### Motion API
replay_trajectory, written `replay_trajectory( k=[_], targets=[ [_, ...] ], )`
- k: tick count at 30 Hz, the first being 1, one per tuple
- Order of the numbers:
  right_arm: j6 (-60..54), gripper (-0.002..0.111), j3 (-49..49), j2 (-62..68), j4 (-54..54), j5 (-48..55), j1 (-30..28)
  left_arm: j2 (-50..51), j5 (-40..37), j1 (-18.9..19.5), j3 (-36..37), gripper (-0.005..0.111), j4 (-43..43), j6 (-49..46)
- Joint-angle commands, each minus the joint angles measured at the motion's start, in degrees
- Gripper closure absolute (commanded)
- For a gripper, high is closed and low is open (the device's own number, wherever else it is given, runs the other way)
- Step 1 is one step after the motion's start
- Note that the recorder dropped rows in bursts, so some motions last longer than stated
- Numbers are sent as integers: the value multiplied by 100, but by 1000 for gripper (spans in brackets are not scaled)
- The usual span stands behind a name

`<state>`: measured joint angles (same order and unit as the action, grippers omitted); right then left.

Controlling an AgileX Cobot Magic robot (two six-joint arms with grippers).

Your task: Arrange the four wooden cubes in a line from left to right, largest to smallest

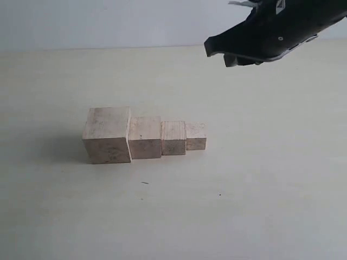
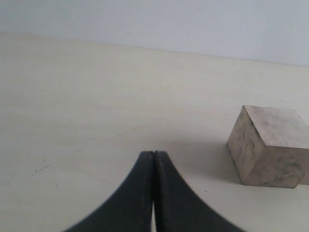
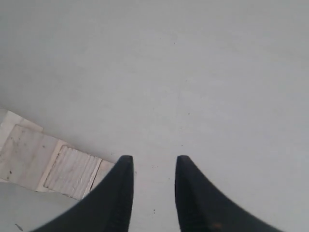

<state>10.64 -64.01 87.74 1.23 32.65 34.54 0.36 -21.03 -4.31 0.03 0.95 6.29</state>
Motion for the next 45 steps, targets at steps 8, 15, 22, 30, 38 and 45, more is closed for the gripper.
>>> replay_trajectory(
  k=[8,15,22,30,38,45],
  targets=[
    [-55,86,-42,-842,130,41,12,-36,43,-43,-3,107,-13,-1],
    [-55,108,-42,-1127,79,413,12,-36,43,-43,-3,107,-13,-1],
    [-14,108,-42,-1596,-375,450,12,-36,43,-43,-3,107,-13,-1],
    [-14,108,-42,-2002,-745,450,12,-36,43,-43,-3,107,-13,-1],
    [-14,108,-42,-2211,-327,482,12,-36,43,-43,-3,107,-13,-1],
    [-14,108,-22,-2881,283,843,-25,-36,43,-43,-3,107,-13,-1]
  ],
)
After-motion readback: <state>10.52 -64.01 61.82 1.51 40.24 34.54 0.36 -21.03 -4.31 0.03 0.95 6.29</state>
